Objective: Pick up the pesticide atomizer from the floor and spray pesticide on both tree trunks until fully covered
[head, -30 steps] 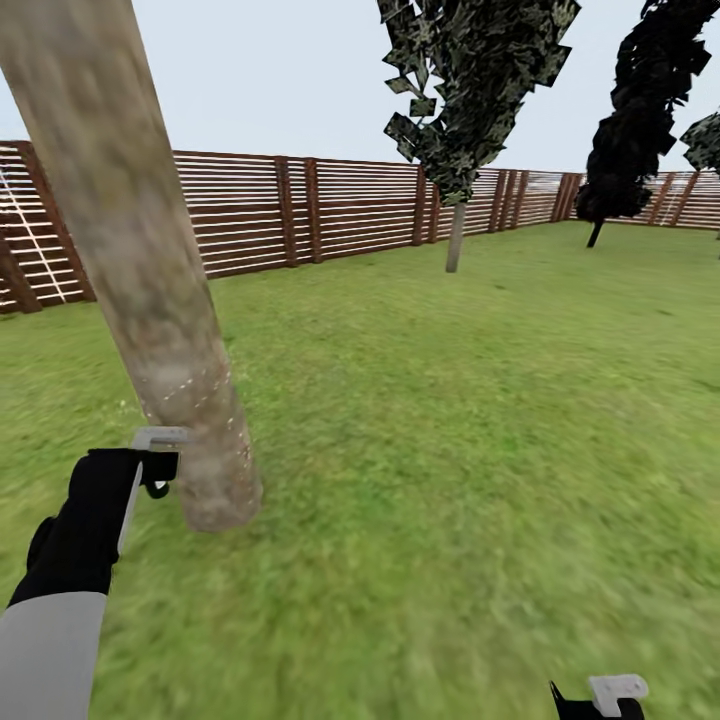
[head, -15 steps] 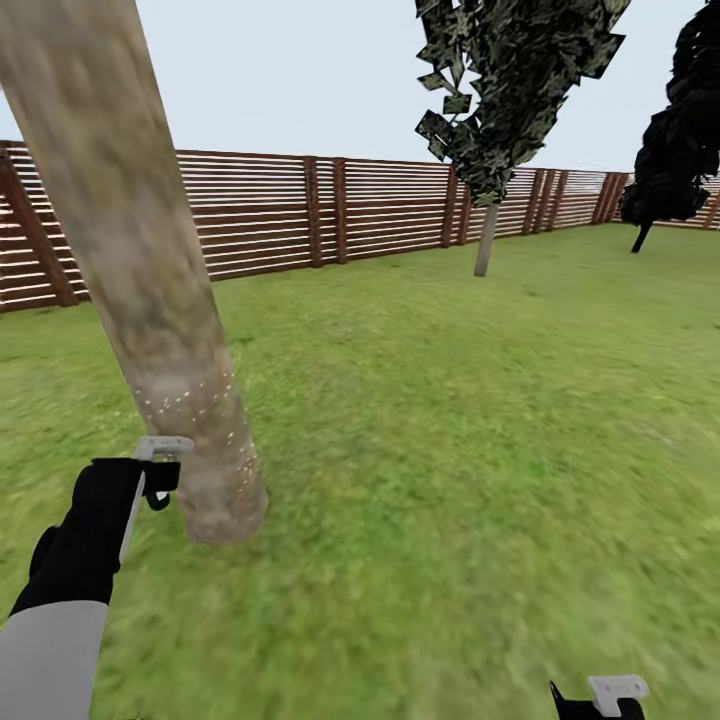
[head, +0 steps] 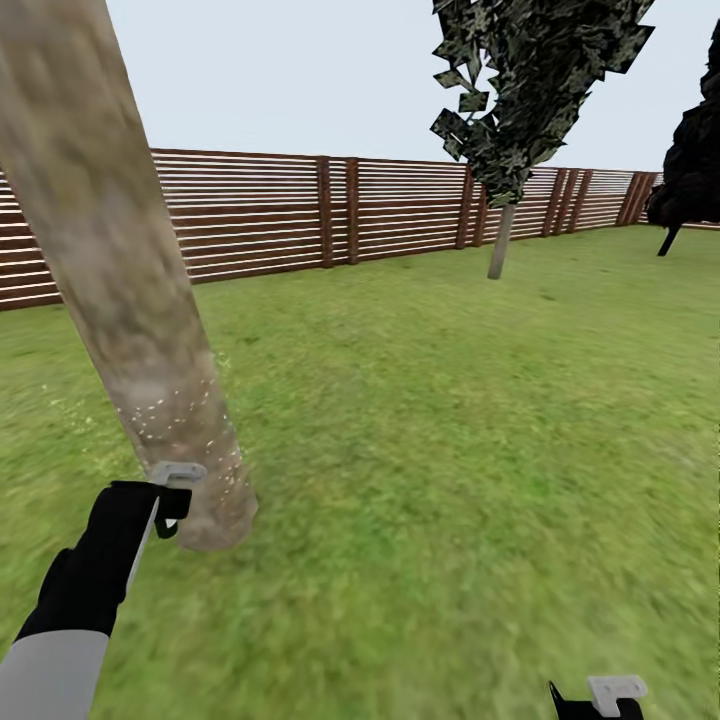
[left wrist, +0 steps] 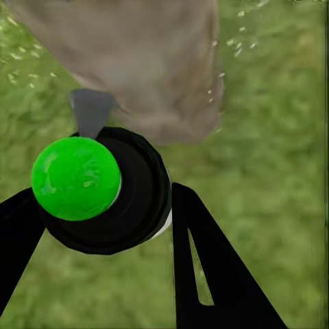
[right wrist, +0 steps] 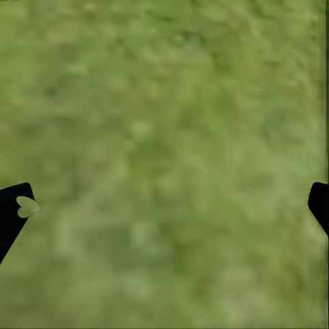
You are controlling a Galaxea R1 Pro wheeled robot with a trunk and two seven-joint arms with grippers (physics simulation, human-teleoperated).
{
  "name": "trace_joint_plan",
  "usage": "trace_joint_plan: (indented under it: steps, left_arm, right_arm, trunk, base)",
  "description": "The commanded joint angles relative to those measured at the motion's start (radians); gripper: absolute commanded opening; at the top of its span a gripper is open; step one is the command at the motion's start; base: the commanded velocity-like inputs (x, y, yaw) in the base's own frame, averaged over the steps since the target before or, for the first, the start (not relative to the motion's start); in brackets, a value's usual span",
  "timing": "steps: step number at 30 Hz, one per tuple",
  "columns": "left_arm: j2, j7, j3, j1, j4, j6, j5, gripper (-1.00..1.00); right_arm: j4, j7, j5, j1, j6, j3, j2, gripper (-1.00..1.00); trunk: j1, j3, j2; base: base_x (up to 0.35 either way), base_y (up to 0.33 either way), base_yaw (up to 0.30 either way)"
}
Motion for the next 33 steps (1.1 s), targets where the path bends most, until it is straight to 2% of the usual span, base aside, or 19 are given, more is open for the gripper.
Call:
trace_joint_plan:
  steps: [1, 4, 10, 12, 14, 17, 18, 21, 23, 24, 26, 29, 30, 33]
  left_arm:
    - [0.001, 0.000, 0.000, 0.000, 0.000, 0.000, -0.001, -1.00]
    - [0.000, 0.001, 0.000, 0.000, 0.003, -0.002, -0.003, -1.00]
    - [-0.002, 0.008, 0.000, 0.000, 0.017, -0.003, -0.005, -1.00]
    - [0.001, 0.010, 0.003, 0.002, 0.091, -0.005, -0.006, -1.00]
    - [0.003, 0.013, 0.026, 0.003, 0.180, -0.015, -0.007, -1.00]
    - [0.003, 0.013, 0.031, 0.003, 0.200, -0.018, -0.007, -1.00]
    - [0.005, 0.013, 0.033, 0.003, 0.201, -0.018, -0.007, -1.00]
    - [0.036, 0.013, 0.034, 0.004, 0.219, -0.019, -0.007, -1.00]
    - [0.040, 0.013, 0.034, 0.004, 0.259, -0.048, -0.003, -1.00]
    - [0.034, 0.015, 0.034, 0.004, 0.284, -0.099, -0.001, -1.00]
    - [0.030, 0.020, 0.038, 0.004, 0.306, -0.160, 0.003, -1.00]
    - [0.036, 0.019, 0.137, 0.005, 0.314, -0.182, 0.010, -1.00]
    - [0.038, 0.018, 0.158, 0.005, 0.314, -0.184, 0.010, -1.00]
    - [0.021, 0.018, 0.170, 0.011, 0.314, -0.185, 0.008, -1.00]
  right_arm:
    - [0.000, 0.000, 0.000, 0.000, 0.000, 0.000, 0.000, 1.00]
    - [0.000, 0.000, 0.000, 0.000, 0.000, 0.000, 0.000, 1.00]
    - [0.000, -0.001, 0.000, 0.000, 0.000, 0.000, 0.000, 1.00]
    - [-0.001, -0.001, 0.000, 0.000, 0.000, 0.000, 0.000, 1.00]
    - [-0.001, 0.000, 0.000, 0.000, 0.000, 0.000, 0.000, 1.00]
    - [-0.001, 0.000, 0.000, 0.000, 0.000, 0.000, 0.000, 1.00]
    - [-0.001, 0.000, 0.000, 0.000, 0.000, -0.001, 0.000, 1.00]
    - [-0.002, 0.000, 0.000, 0.000, 0.000, -0.001, -0.001, 1.00]
    - [-0.002, 0.000, 0.000, 0.000, 0.000, -0.001, -0.001, 1.00]
    - [-0.002, 0.000, 0.000, 0.000, 0.000, -0.001, -0.001, 1.00]
    - [-0.002, 0.000, 0.000, 0.000, 0.000, -0.001, -0.002, 1.00]
    - [-0.001, 0.000, 0.000, 0.000, 0.000, -0.001, -0.002, 1.00]
    - [-0.001, 0.000, 0.000, 0.000, 0.000, -0.001, -0.002, 1.00]
    - [-0.001, 0.000, 0.000, 0.000, 0.000, -0.001, -0.002, 1.00]
  trunk:
    - [0.000, 0.000, 0.000]
    - [0.000, 0.000, 0.000]
    - [0.000, 0.000, 0.000]
    - [0.000, 0.000, 0.000]
    - [0.000, 0.000, 0.000]
    - [0.000, 0.000, 0.000]
    - [0.000, 0.000, 0.000]
    - [0.000, 0.000, 0.000]
    - [0.000, 0.000, 0.000]
    - [0.000, 0.000, 0.000]
    - [0.000, 0.000, 0.000]
    - [0.000, 0.000, 0.000]
    - [0.000, 0.000, 0.000]
    - [0.000, 0.000, 0.000]
  base:
    - [0.066, -0.263, 0.000]
    - [0.011, -0.272, 0.035]
    - [0.020, -0.270, 0.253]
    - [0.161, -0.237, 0.276]
    - [0.247, -0.170, 0.267]
    - [0.310, -0.063, 0.157]
    - [0.332, -0.009, 0.031]
    - [0.245, -0.002, 0.007]
    - [0.024, 0.000, 0.123]
    - [0.007, 0.000, 0.230]
    - [0.002, 0.000, 0.260]
    - [0.000, 0.000, 0.275]
    - [0.000, 0.000, 0.273]
    - [0.031, -0.040, 0.084]
